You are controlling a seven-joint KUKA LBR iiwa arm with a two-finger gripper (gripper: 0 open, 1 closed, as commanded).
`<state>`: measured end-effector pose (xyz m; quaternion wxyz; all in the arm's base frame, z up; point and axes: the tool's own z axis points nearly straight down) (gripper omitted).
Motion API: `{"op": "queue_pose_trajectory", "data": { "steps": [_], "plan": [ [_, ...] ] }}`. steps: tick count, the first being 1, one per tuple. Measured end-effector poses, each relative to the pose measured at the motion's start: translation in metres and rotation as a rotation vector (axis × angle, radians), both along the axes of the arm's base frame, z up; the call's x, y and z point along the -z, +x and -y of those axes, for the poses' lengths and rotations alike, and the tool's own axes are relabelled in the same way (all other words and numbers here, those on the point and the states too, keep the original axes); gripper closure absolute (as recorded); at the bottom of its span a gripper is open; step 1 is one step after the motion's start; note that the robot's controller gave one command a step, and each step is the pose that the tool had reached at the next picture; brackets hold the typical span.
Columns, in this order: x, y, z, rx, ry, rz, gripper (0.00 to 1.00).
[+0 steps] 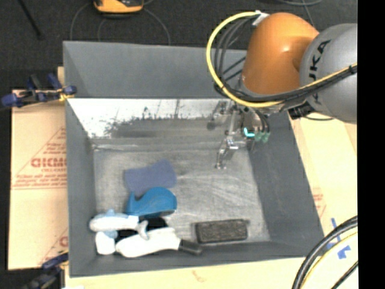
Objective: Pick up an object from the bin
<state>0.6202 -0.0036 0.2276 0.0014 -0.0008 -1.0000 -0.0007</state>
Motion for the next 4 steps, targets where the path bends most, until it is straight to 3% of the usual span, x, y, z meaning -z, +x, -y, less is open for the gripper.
{"op": "queue_pose_trajectory", "data": {
  "steps": [1, 2, 3, 4],
  "plan": [
    [-0.005, 0.001, 0.0, 0.0, 0.0, 0.008, 1.0],
    [-0.005, 0.001, 0.0, 0.0, 0.0, 0.008, 1.0],
    [0.01, 0.018, 0.003, 0.014, 0.0, 0.011, 1.0],
    [0.018, 0.024, 0.02, 0.026, 0.0, 0.009, 1.0]
  ]
}}
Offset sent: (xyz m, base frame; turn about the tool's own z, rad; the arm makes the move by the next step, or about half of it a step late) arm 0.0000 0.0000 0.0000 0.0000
